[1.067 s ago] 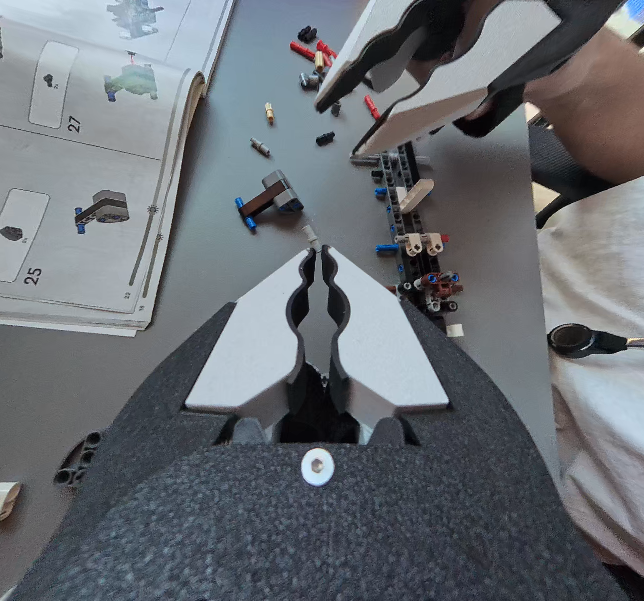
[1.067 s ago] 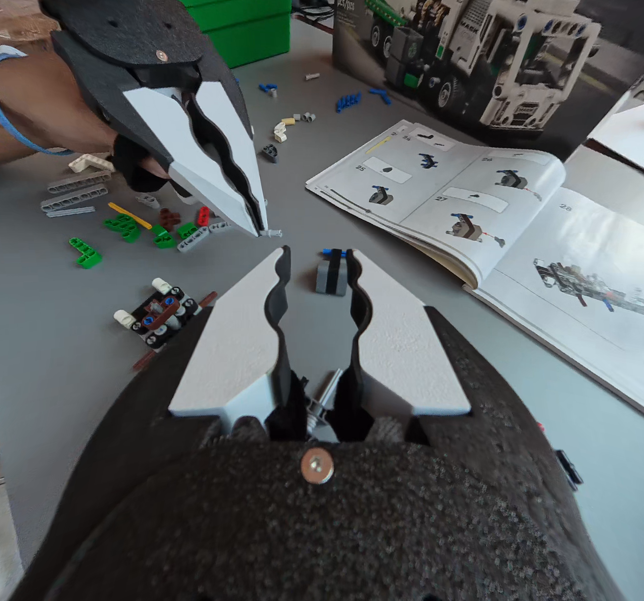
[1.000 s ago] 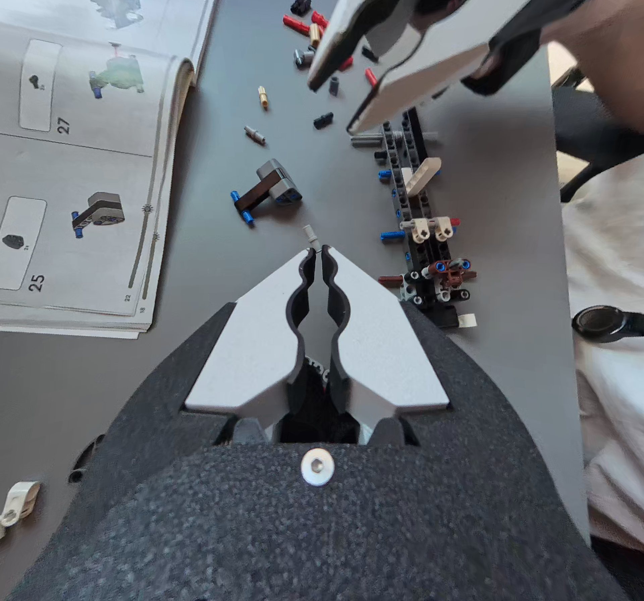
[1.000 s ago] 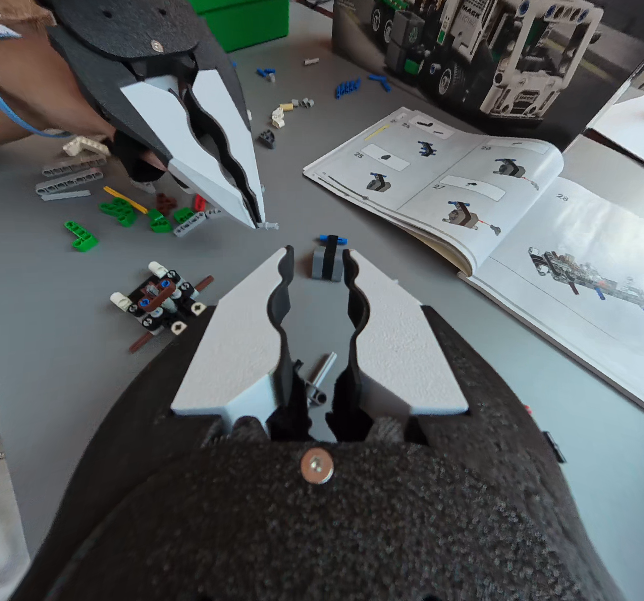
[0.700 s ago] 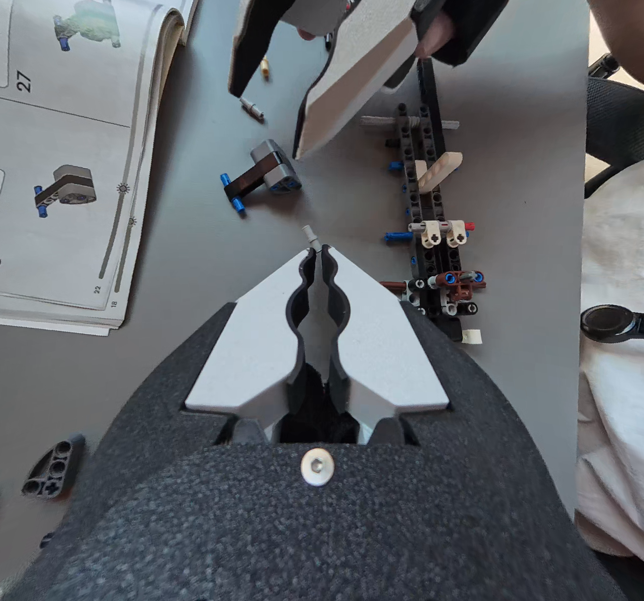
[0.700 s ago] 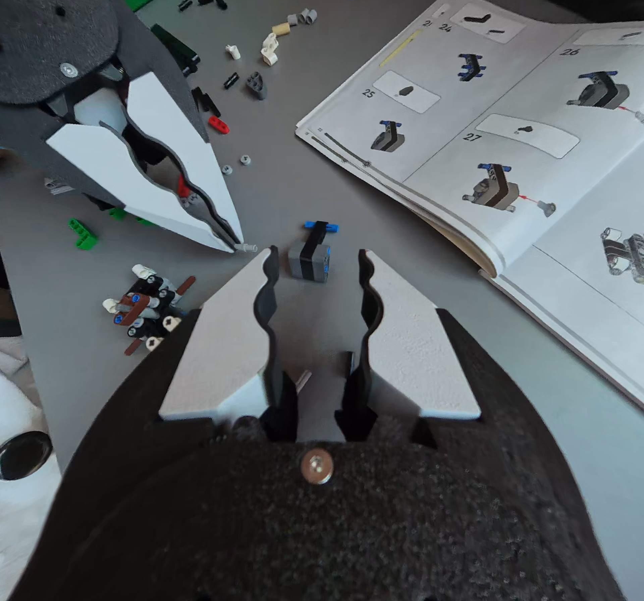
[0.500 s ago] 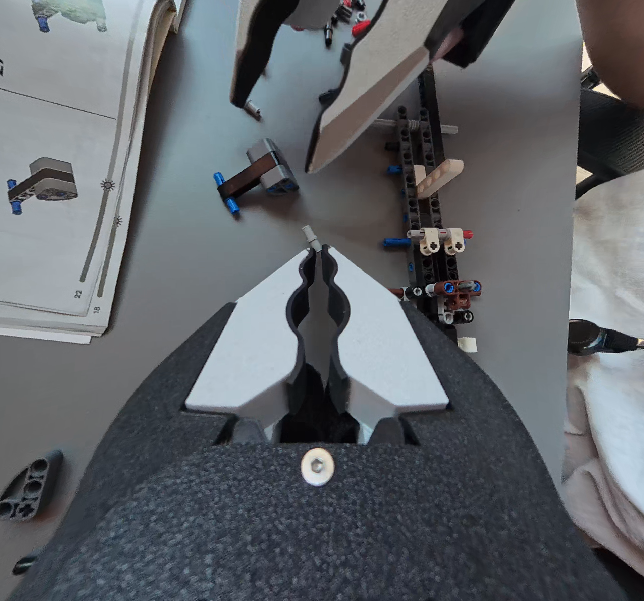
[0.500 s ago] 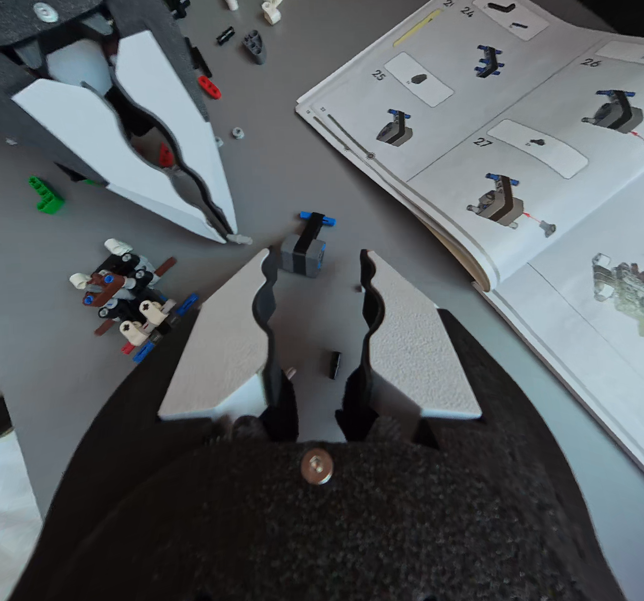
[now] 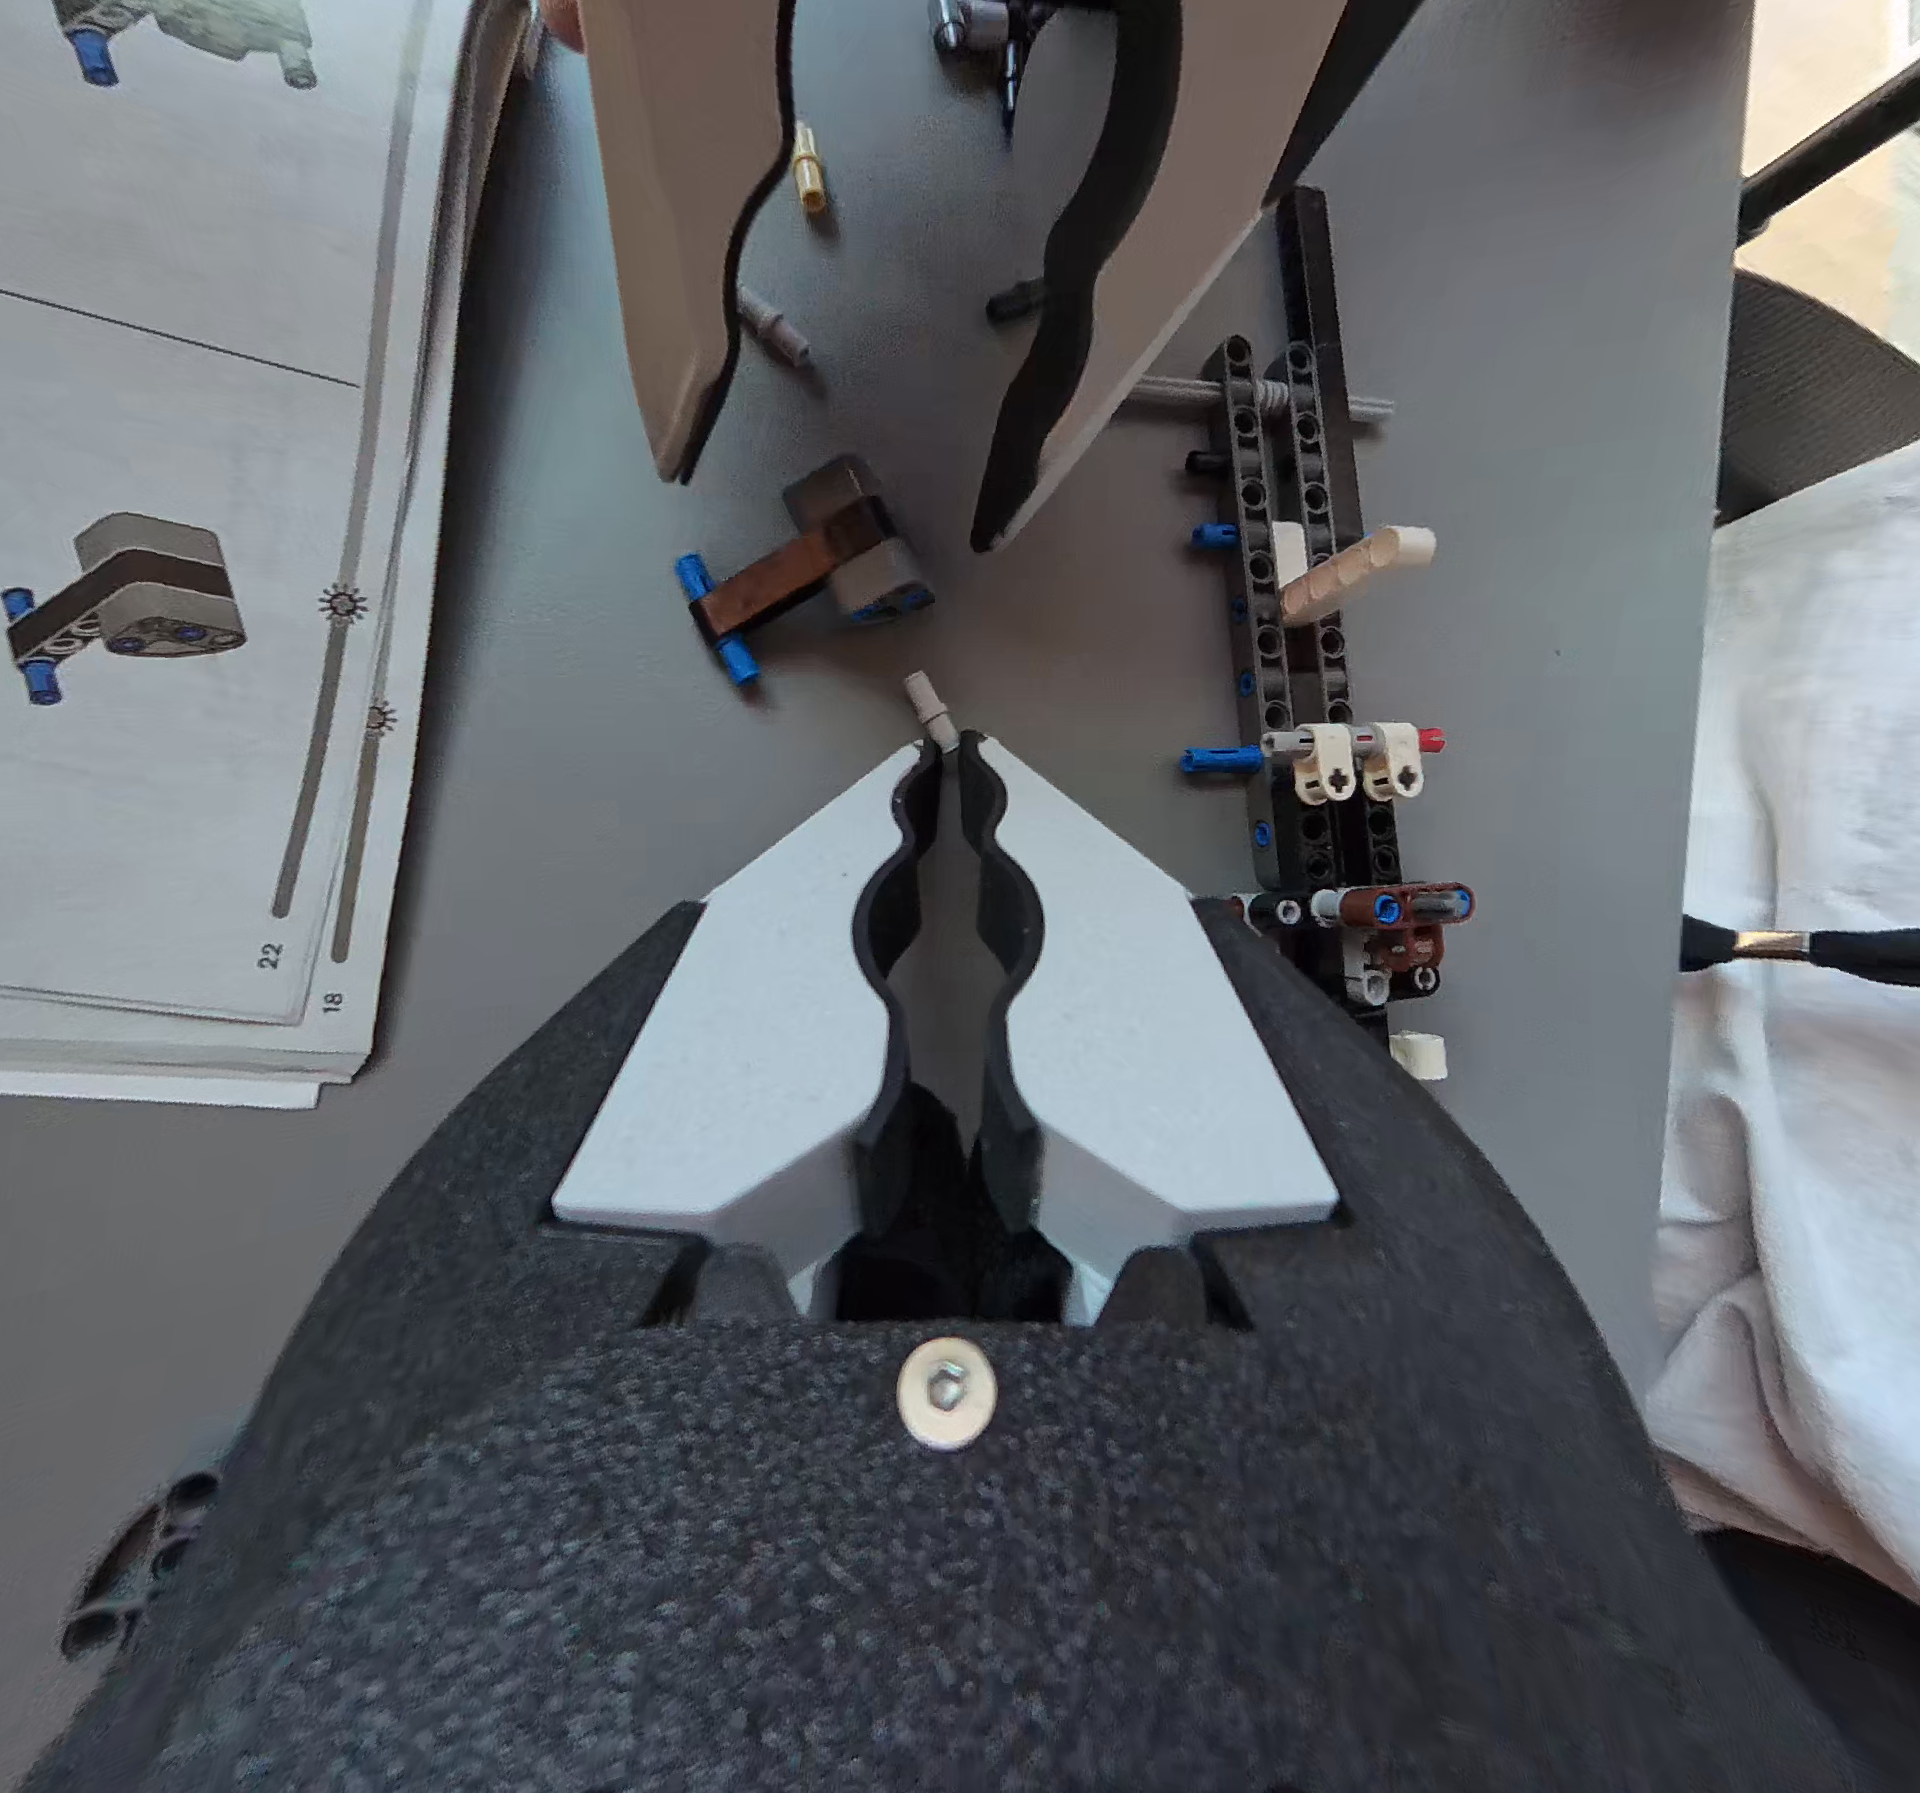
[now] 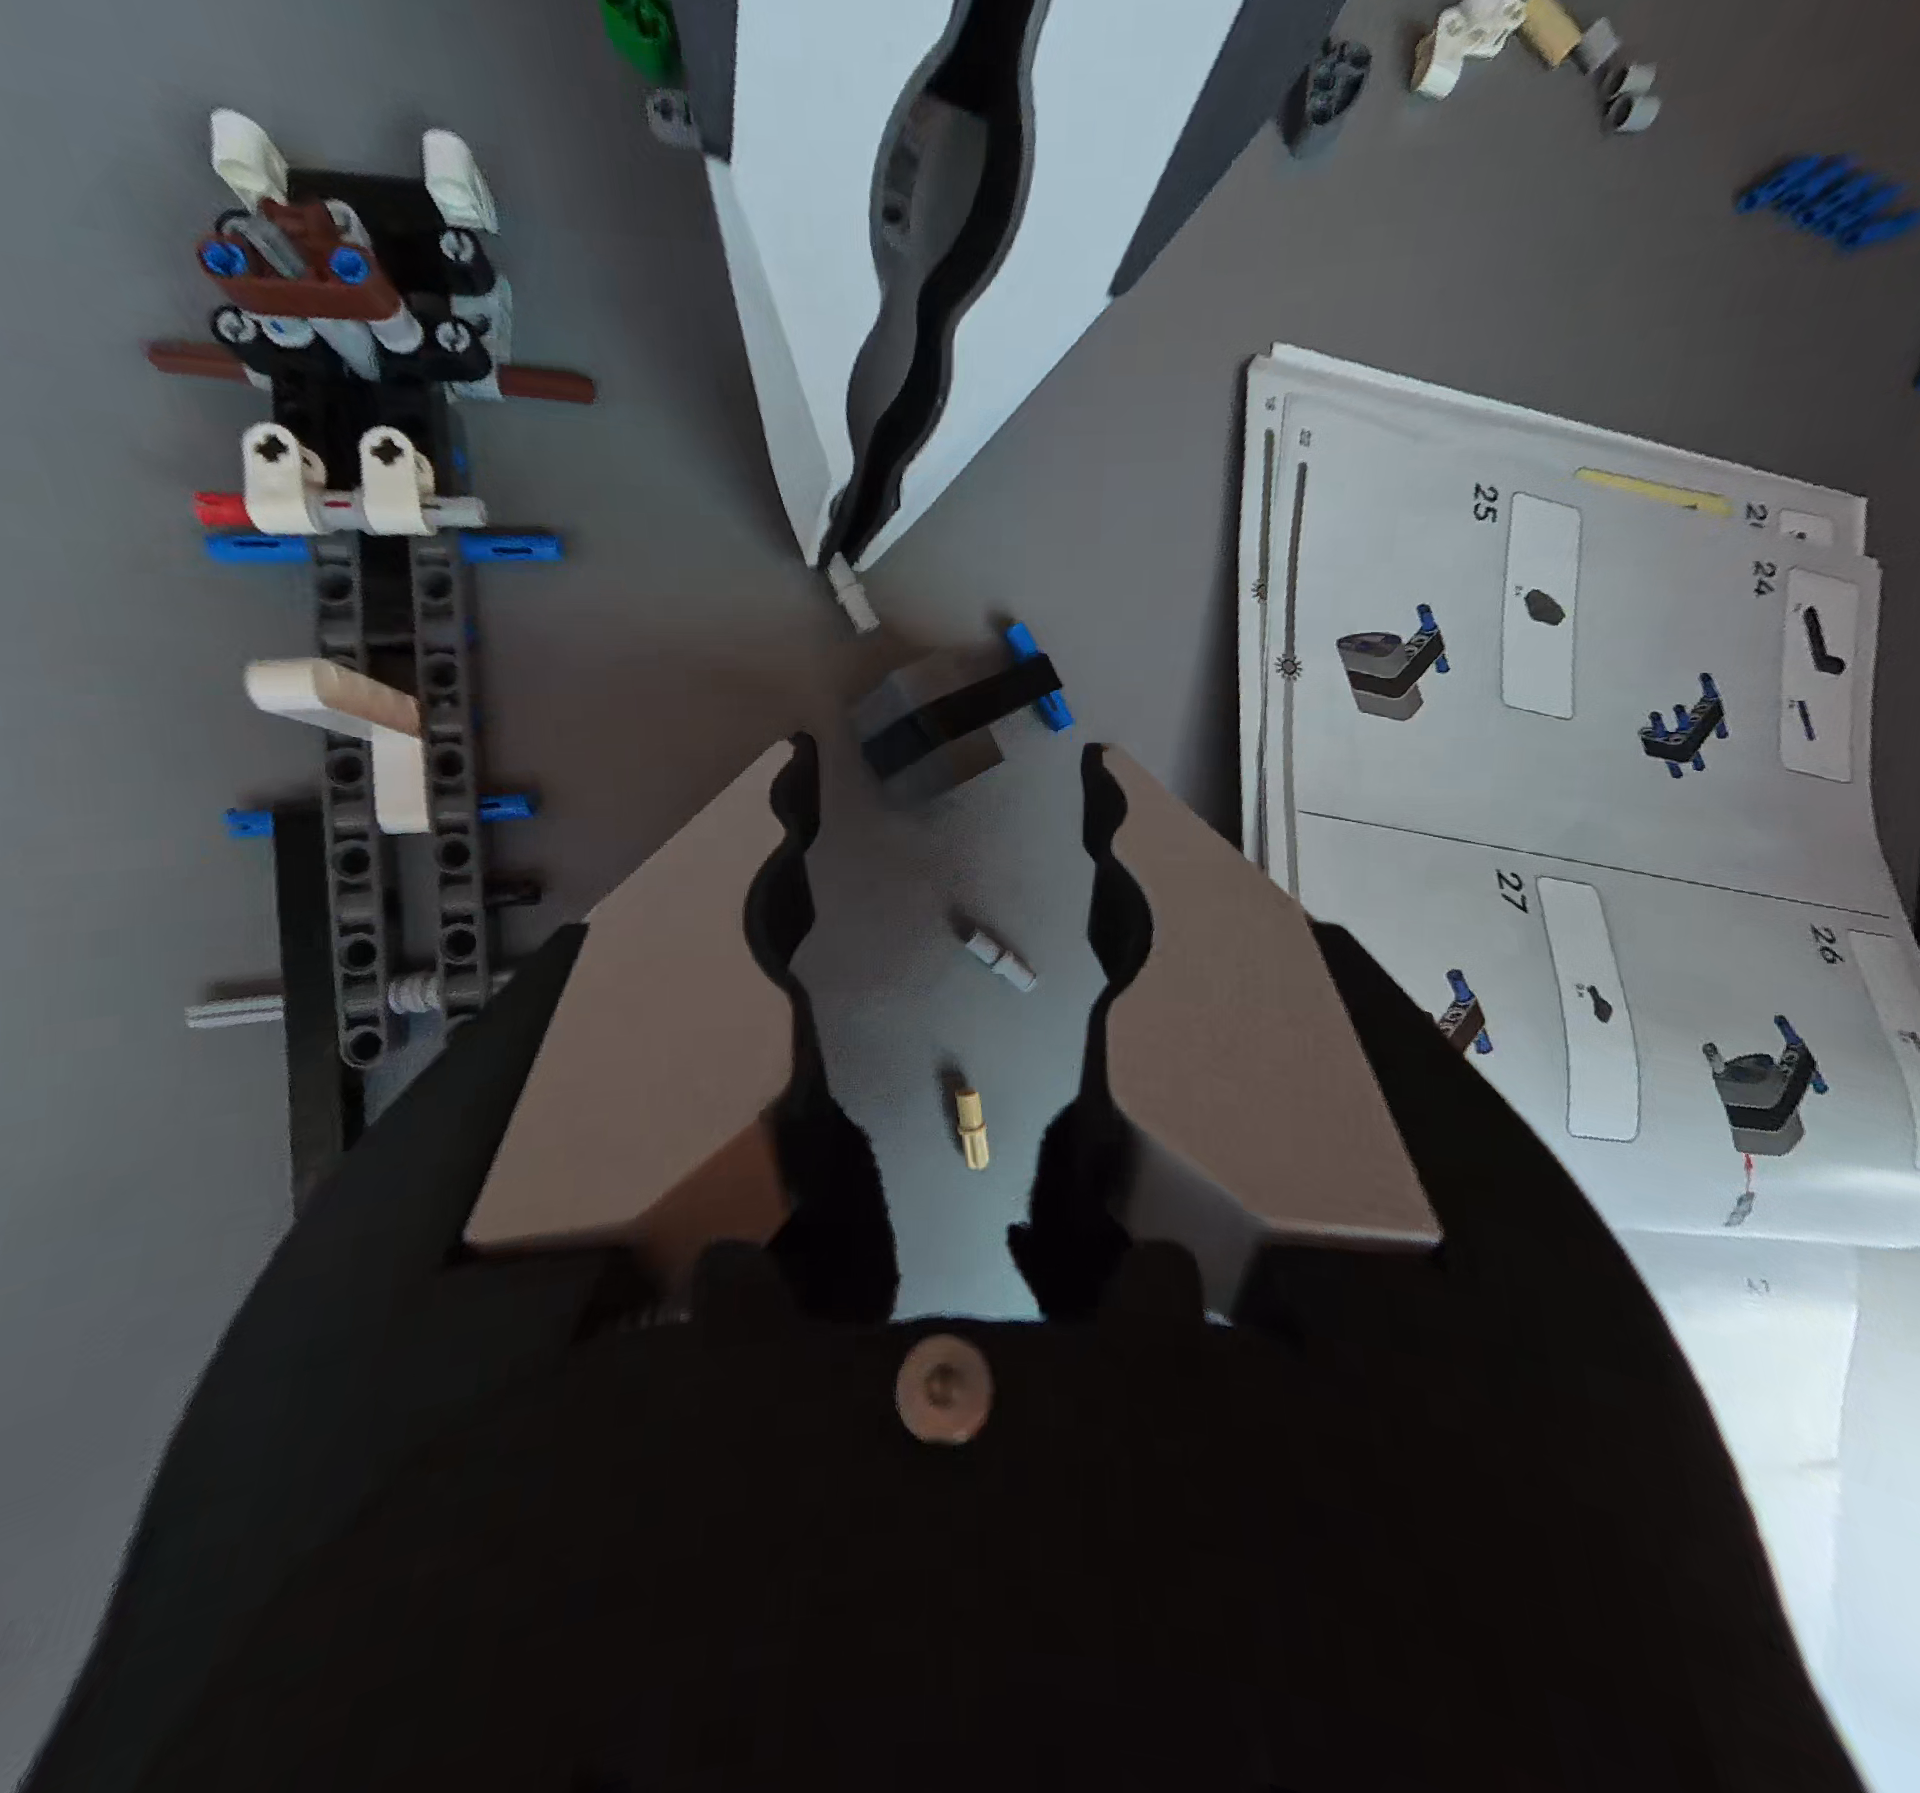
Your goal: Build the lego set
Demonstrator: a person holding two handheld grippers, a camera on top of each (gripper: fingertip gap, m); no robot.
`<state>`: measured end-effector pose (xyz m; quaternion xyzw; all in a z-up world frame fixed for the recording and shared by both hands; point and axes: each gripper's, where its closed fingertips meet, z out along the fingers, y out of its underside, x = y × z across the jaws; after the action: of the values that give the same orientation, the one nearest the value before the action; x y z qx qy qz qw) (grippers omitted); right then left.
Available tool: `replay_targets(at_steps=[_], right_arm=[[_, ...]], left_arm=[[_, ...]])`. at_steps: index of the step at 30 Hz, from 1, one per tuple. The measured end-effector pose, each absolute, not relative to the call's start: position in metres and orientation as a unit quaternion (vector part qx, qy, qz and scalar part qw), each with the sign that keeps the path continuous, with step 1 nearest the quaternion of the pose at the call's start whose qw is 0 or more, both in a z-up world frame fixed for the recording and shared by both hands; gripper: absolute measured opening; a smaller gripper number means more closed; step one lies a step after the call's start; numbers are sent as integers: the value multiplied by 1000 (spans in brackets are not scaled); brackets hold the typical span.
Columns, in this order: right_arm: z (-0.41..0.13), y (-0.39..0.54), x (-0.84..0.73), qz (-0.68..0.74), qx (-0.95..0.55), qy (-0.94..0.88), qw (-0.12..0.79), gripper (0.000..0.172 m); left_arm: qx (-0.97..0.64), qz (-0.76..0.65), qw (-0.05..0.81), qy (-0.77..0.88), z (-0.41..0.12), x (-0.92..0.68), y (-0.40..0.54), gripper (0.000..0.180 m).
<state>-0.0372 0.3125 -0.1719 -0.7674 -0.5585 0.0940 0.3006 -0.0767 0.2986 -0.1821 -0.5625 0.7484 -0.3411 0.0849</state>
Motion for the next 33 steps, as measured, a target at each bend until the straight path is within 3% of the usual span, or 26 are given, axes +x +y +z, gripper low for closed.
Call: replay_targets(at_steps=[1,4,8,33], right_arm=[[-175,313,-36,99,-766,-561,299,51],[-178,310,-43,144,-762,-552,307,48],[-180,312,-44,127,-754,-554,330,29],[-182,312,-45,138,-755,-555,321,25]], left_arm=[[-562,-346,74,748,-183,-77,298,2],[-550,-331,55,765,-183,-80,301,2],[-528,-328,35,783,-183,-77,297,2],[-477,-356,2,804,-183,-70,298,1]])
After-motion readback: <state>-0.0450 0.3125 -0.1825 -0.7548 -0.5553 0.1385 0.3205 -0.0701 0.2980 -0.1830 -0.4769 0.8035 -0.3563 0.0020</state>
